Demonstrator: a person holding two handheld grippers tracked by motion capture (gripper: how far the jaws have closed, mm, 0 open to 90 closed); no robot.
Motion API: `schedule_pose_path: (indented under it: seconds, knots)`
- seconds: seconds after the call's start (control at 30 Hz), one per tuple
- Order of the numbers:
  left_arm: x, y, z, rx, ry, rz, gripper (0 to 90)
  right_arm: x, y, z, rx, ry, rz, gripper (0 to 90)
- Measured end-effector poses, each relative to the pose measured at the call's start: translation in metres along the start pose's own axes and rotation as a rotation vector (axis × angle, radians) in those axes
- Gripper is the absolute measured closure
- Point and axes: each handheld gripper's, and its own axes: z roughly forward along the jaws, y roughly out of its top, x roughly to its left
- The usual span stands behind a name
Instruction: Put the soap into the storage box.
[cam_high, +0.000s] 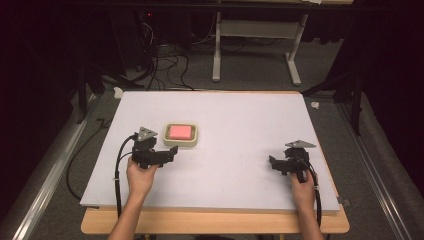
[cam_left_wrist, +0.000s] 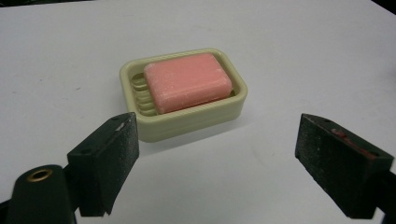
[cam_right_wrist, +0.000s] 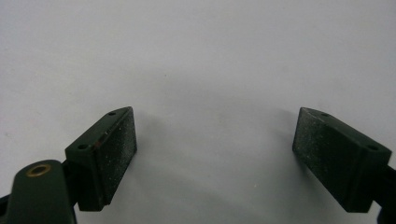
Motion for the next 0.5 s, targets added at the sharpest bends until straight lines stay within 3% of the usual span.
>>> schedule_pose_path:
  seconds: [0.5]
  knots:
    - [-0.008,-0.011,-0.005,-0.006,-0.018,0.002,14.3,0.0,0.0,0.0,0.0,0.0,0.0,14.3]
